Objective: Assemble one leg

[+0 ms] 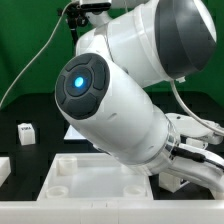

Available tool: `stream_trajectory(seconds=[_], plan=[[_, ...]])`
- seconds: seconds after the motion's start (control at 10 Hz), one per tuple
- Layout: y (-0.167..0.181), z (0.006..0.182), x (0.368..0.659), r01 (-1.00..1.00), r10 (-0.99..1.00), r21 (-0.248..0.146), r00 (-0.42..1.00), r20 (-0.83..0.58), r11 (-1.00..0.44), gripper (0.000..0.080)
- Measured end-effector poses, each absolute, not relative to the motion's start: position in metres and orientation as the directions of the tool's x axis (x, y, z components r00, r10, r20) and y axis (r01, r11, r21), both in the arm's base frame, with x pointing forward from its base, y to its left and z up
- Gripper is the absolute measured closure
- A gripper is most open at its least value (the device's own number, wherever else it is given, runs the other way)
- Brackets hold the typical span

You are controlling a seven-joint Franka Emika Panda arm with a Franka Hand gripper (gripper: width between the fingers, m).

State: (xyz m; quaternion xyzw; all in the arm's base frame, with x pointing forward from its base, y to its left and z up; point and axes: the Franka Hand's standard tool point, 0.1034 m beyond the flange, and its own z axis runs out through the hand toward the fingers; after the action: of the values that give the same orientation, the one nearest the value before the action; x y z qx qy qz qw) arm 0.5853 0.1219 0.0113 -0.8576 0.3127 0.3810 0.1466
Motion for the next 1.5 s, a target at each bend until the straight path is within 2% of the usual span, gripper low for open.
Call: stream_trajectory(seconds=[0.1, 0.2, 0.3, 0.4, 0.5, 0.6, 0.7, 0.8, 0.9, 1.0, 1.2, 1.3, 1.5], plan=[[0.121, 0.011, 0.585, -0.649, -0.425, -0.013, 0.513, -0.745, -0.761, 0.0238], [0.120, 0.011, 0.586, -0.650, -0.426, -0.013, 0.513, -0.745, -0.760, 0.0423], [0.118, 0.011, 0.586, -0.652, -0.427, -0.013, 0.512, -0.745, -0.758, 0.0423], [0.117, 0.011, 0.586, -0.654, -0.428, -0.013, 0.511, -0.745, -0.757, 0.0521], [0.115, 0.012, 0.587, -0.653, -0.426, -0.018, 0.515, -0.744, -0.757, 0.0521], [0.110, 0.023, 0.592, -0.651, -0.419, -0.032, 0.525, -0.741, -0.758, 0.0521], [0.101, 0.056, 0.599, -0.649, -0.409, -0.051, 0.536, -0.738, -0.759, 0.0521], [0.094, 0.080, 0.604, -0.649, -0.401, -0.064, 0.541, -0.739, -0.758, 0.0521], [0.089, 0.102, 0.608, -0.648, -0.395, -0.066, 0.539, -0.744, -0.759, 0.0521], [0.089, 0.120, 0.616, -0.646, -0.399, -0.085, 0.564, -0.723, -0.759, 0.0521], [0.090, 0.113, 0.614, -0.647, -0.405, -0.086, 0.569, -0.716, -0.758, 0.0521], [0.093, 0.116, 0.627, -0.654, -0.438, -0.112, 0.614, -0.657, -0.748, 0.0520], [0.098, 0.121, 0.629, -0.651, -0.499, -0.140, 0.686, -0.530, -0.746, 0.0520]])
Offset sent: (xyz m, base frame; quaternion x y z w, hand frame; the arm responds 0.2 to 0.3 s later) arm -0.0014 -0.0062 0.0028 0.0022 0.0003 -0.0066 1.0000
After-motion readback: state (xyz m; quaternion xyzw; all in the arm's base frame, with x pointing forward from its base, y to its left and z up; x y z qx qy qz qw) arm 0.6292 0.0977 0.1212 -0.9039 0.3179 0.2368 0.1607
